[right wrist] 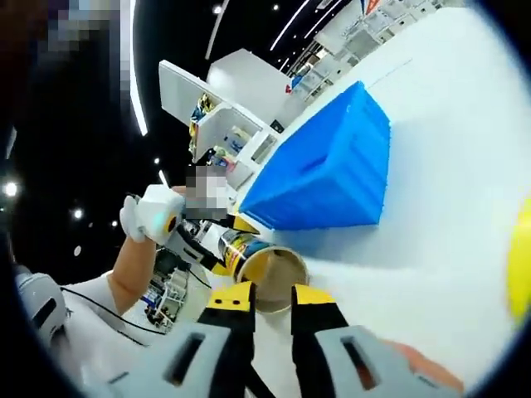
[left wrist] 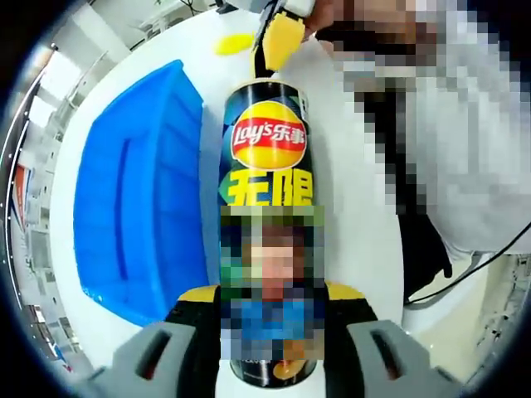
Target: Open the lid of the chip container on the table, take out the chips, place them into the box in front of the container, and close the lid
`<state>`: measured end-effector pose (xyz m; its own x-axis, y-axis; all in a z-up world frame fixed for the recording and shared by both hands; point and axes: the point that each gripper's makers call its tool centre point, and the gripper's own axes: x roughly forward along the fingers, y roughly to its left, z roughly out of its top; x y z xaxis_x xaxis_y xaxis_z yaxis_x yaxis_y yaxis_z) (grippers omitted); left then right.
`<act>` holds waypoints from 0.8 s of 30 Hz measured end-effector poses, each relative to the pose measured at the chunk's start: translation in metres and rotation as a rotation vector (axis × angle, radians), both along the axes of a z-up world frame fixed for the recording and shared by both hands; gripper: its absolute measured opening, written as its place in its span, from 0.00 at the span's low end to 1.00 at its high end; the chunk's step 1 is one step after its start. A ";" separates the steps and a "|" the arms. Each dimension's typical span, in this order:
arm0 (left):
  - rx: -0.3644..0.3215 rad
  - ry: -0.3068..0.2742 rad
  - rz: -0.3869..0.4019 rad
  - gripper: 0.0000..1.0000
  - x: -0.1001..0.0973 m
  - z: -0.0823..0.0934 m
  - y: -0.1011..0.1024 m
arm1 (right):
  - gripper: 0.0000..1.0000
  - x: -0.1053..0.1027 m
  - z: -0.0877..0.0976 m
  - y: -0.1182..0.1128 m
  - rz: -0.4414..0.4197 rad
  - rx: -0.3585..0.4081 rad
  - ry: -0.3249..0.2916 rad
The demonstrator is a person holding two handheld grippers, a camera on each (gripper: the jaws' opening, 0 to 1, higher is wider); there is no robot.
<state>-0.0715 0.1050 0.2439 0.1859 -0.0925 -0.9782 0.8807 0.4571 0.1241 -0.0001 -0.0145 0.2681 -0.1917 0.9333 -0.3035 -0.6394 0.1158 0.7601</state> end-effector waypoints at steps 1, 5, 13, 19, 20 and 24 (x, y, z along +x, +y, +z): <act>0.001 -0.001 0.001 0.47 0.000 0.000 0.000 | 0.16 0.000 -0.003 0.002 0.009 -0.009 0.009; 0.002 -0.002 0.001 0.47 0.000 0.000 0.000 | 0.16 -0.001 -0.009 0.009 0.028 -0.035 0.024; -0.010 -0.009 0.002 0.47 0.000 0.000 0.000 | 0.16 -0.006 -0.004 0.012 0.073 -0.008 0.088; 0.006 -0.018 -0.018 0.47 -0.001 0.000 -0.002 | 0.16 -0.011 -0.008 0.018 0.112 -0.036 0.069; 0.009 -0.018 -0.016 0.47 -0.001 0.000 -0.001 | 0.16 -0.011 -0.008 0.018 0.113 -0.041 0.065; 0.003 -0.018 -0.004 0.47 -0.001 0.001 -0.001 | 0.10 -0.014 -0.005 0.019 0.140 -0.038 0.093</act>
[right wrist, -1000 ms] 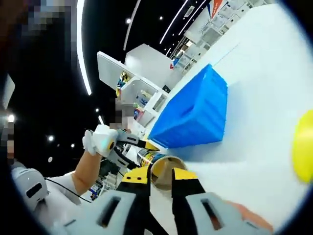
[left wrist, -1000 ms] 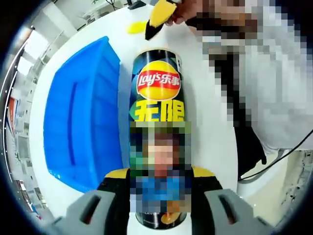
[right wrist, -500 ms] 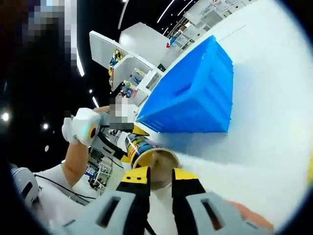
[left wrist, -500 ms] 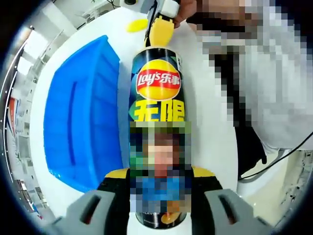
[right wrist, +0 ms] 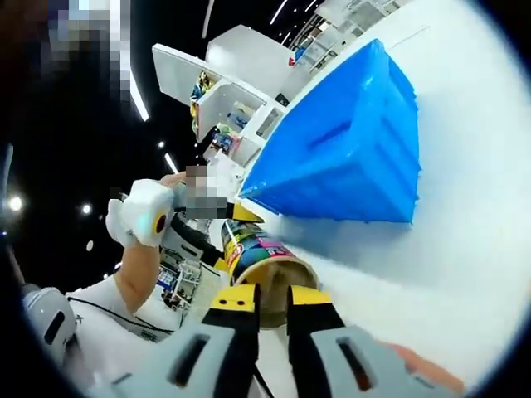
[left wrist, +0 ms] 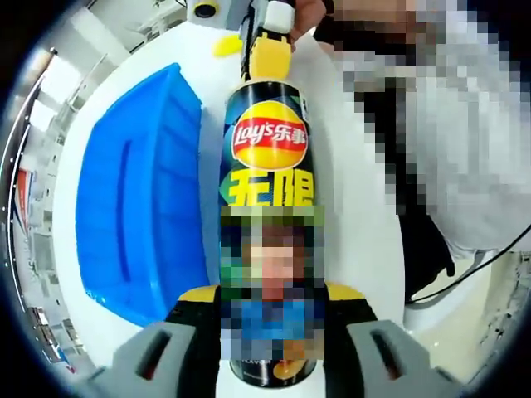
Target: Open the lid of the chip container on the table, take out the chips, place them into the box in front of the container, and close the lid
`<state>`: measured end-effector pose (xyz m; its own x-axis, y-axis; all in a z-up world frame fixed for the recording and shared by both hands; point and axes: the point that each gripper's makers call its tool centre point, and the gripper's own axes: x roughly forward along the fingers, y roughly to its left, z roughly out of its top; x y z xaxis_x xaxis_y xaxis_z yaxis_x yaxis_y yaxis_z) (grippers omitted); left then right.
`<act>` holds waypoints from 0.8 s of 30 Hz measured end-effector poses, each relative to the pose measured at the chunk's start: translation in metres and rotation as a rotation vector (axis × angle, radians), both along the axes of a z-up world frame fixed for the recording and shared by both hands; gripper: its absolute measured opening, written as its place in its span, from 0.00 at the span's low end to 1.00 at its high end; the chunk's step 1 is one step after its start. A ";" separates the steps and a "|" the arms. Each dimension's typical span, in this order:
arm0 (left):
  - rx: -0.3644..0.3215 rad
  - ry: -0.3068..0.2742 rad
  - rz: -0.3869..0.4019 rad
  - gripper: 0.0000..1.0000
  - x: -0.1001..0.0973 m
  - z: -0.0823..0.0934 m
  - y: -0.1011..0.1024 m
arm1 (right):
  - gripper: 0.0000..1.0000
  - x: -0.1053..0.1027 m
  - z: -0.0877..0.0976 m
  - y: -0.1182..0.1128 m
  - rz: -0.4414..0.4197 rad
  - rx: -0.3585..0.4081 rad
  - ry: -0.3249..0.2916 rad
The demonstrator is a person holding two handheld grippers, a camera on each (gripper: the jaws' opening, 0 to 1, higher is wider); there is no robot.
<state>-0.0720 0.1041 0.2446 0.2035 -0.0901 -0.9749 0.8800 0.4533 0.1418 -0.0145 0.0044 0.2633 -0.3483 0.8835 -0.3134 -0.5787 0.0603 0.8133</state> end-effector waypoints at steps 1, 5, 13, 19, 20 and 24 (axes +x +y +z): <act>0.010 -0.003 0.003 0.46 0.001 0.000 0.000 | 0.08 0.000 0.001 0.001 -0.003 0.002 0.010; 0.047 -0.003 0.019 0.46 0.002 -0.001 0.002 | 0.04 -0.001 0.002 0.004 -0.008 0.010 0.018; 0.032 -0.018 0.006 0.46 0.000 0.000 0.002 | 0.00 -0.002 0.002 0.003 -0.013 -0.085 -0.009; 0.002 -0.030 0.011 0.46 0.000 0.001 0.002 | 0.00 0.001 0.003 -0.002 -0.025 -0.146 -0.100; 0.002 -0.030 0.011 0.46 0.000 0.001 0.002 | 0.00 0.000 0.003 -0.003 -0.024 -0.162 -0.106; 0.014 -0.032 0.005 0.46 0.001 0.001 0.004 | 0.00 0.005 0.004 -0.007 -0.034 -0.203 -0.177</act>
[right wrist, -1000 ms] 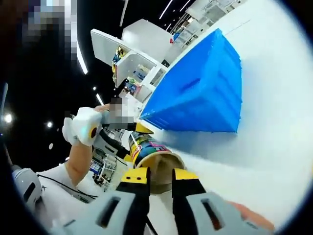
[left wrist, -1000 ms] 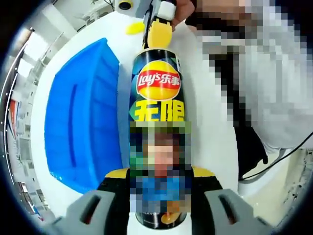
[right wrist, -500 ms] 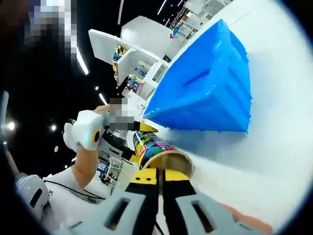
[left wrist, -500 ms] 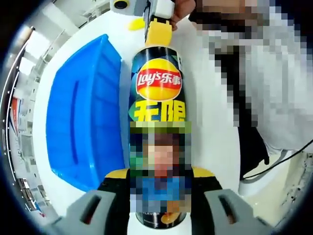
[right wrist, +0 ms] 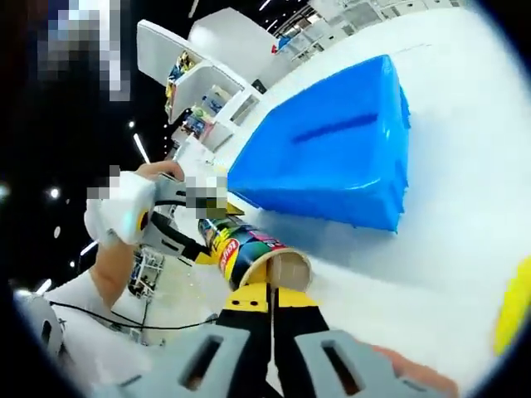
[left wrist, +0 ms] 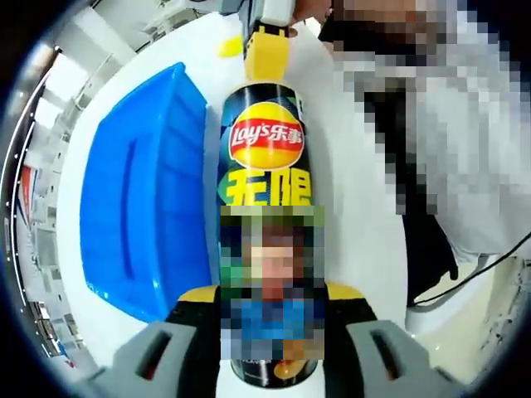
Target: Open the lid of the chip container on the table, take out the chips, place them into the box in front of the container, and close the lid
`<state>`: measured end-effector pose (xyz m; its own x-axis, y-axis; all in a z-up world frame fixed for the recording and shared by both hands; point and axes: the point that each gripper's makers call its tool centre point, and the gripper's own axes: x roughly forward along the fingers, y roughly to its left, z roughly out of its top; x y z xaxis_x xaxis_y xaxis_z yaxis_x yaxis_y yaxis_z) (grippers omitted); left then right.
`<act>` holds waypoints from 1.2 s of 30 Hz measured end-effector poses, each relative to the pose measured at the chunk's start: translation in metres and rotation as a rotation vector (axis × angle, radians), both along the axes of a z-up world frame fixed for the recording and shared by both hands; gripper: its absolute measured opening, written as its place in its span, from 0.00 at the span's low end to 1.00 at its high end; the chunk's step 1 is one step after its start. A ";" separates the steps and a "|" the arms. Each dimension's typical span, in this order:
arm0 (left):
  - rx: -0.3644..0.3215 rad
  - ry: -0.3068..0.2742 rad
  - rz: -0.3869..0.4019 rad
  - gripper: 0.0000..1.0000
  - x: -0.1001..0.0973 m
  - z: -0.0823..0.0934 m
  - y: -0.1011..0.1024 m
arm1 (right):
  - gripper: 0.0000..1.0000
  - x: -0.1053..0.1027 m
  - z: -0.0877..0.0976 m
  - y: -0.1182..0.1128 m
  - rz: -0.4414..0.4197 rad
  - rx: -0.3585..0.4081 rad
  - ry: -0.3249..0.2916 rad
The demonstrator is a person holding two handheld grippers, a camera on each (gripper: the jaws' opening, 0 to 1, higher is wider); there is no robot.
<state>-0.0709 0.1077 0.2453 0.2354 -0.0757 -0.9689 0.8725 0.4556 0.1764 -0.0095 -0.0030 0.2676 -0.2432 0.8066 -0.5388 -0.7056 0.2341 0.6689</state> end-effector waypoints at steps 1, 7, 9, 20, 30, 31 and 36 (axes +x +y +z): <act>0.001 -0.002 -0.003 0.46 0.000 0.000 0.000 | 0.00 0.000 -0.001 0.000 -0.001 -0.005 -0.002; 0.014 -0.010 -0.018 0.46 0.003 0.000 -0.002 | 0.00 0.001 -0.002 -0.003 -0.005 -0.035 -0.041; -0.005 -0.008 -0.018 0.46 0.003 0.000 -0.003 | 0.00 0.002 -0.003 -0.006 -0.012 -0.042 -0.026; 0.038 0.018 0.001 0.46 -0.001 -0.002 0.005 | 0.00 0.015 -0.003 -0.017 -0.046 -0.059 -0.047; 0.006 0.018 0.009 0.47 -0.001 -0.001 0.005 | 0.00 0.027 -0.002 -0.033 -0.080 -0.052 -0.028; 0.005 0.019 0.009 0.47 -0.001 -0.001 0.005 | 0.00 0.028 -0.001 -0.035 -0.083 -0.054 -0.033; 0.001 0.025 0.006 0.47 -0.002 -0.001 0.005 | 0.00 0.038 -0.001 -0.046 -0.098 -0.063 -0.035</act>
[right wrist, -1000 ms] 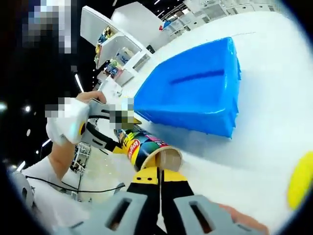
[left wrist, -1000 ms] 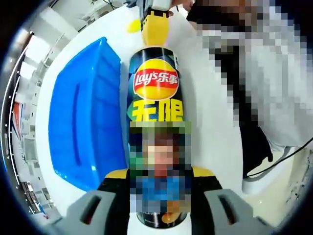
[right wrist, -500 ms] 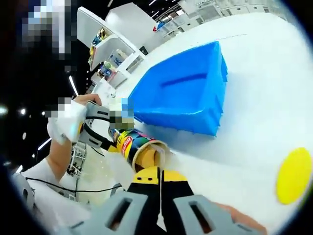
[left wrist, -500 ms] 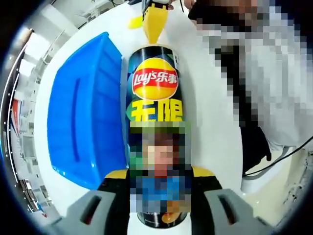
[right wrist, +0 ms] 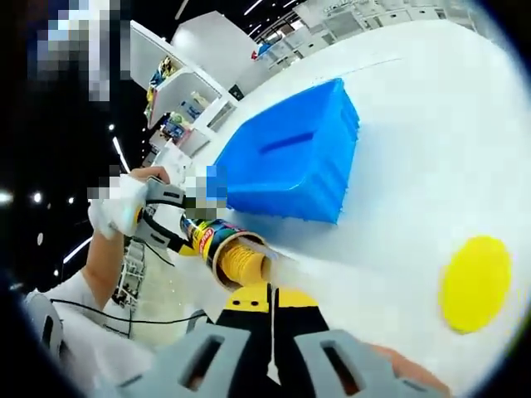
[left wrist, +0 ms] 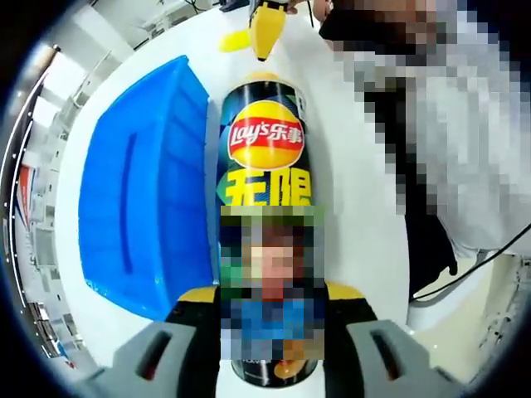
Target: Open the lid of the chip container on the table, take out the chips, place them into the box in front of the container, and close the lid
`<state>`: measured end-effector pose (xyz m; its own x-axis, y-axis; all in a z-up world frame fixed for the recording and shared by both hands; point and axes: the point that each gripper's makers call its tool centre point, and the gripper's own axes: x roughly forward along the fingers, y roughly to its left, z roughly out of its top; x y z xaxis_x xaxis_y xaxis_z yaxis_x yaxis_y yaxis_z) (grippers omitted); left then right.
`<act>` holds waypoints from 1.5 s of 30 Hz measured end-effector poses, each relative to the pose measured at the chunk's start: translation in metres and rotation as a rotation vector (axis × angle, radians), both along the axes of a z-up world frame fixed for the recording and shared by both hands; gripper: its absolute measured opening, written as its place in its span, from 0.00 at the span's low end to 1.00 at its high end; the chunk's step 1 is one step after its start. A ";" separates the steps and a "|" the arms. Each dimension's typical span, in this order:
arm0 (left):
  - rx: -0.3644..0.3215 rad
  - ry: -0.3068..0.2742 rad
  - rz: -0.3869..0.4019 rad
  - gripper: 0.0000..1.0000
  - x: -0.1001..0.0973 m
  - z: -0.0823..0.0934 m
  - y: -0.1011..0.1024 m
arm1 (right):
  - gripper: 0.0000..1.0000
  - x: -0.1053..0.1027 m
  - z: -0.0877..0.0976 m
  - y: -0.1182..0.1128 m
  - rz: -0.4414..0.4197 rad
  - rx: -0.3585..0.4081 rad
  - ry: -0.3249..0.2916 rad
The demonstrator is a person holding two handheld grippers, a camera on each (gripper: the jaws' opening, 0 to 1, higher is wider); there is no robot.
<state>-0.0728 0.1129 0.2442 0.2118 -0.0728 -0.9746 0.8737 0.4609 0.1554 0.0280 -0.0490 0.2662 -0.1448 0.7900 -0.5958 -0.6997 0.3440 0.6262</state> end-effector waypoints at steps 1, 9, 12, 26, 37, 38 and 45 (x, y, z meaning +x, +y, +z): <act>-0.001 0.000 0.001 0.47 0.000 0.000 0.000 | 0.00 0.001 0.000 -0.001 -0.003 0.000 0.003; -0.011 -0.007 0.011 0.47 -0.001 0.000 0.004 | 0.00 0.020 0.000 -0.017 -0.032 -0.009 0.004; -0.016 -0.007 0.017 0.47 -0.001 0.000 0.006 | 0.00 0.029 0.002 -0.028 -0.052 -0.015 -0.011; -0.009 0.004 0.025 0.47 -0.003 0.000 0.004 | 0.04 0.032 0.001 -0.033 0.003 0.080 -0.133; -0.016 0.002 0.028 0.47 -0.003 0.000 0.003 | 0.16 0.030 0.024 -0.038 0.078 0.198 -0.371; -0.016 0.002 0.027 0.47 -0.003 0.000 0.003 | 0.16 0.029 0.027 -0.039 0.090 0.207 -0.395; -0.019 0.000 0.028 0.47 -0.001 0.000 0.004 | 0.15 0.008 0.041 -0.033 0.207 0.249 -0.542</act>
<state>-0.0742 0.1170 0.2443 0.2143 -0.0852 -0.9731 0.8604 0.4880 0.1467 0.0357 -0.0824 0.3069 -0.0387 0.9026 -0.4287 -0.9765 0.0569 0.2079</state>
